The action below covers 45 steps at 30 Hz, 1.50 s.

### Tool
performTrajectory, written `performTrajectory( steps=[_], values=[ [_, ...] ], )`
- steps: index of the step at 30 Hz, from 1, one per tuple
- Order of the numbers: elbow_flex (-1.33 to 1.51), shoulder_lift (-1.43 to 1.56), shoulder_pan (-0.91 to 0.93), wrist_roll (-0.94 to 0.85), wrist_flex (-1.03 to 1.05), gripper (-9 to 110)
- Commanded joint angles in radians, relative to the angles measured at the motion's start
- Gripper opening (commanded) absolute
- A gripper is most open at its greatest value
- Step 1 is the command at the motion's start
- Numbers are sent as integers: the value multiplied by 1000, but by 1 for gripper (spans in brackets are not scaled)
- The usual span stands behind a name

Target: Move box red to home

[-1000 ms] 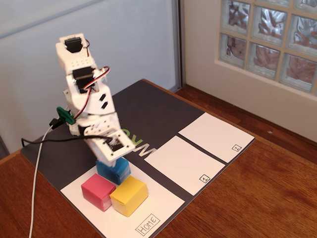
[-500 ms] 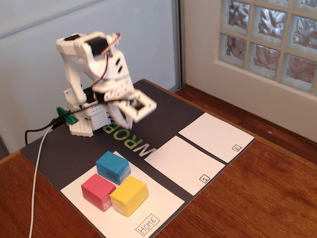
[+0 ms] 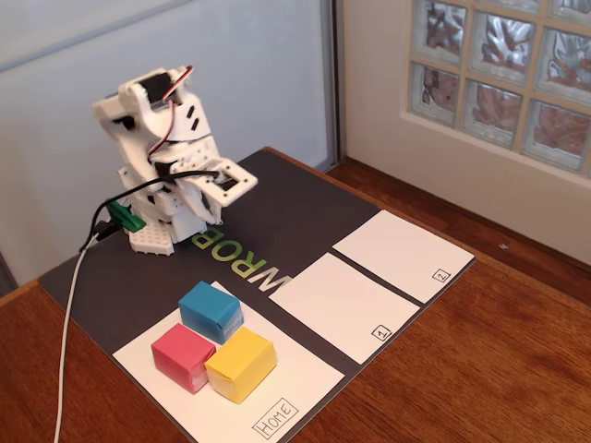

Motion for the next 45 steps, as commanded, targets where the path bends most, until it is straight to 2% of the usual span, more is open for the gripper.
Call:
performTrajectory(
  steps=[1,5,9,18,28,31,45],
  values=[
    [78,110,20,-34,-12,0],
    [224,382,58,-75,49,-1],
    [273,382,75,-71,107,-1],
    [407,382,-5,75,6,0],
    [489,382,-17,63,-32,0],
    [552,382,-17,12,-75,0],
    [555,383,-32,21,-75,0]
  ],
)
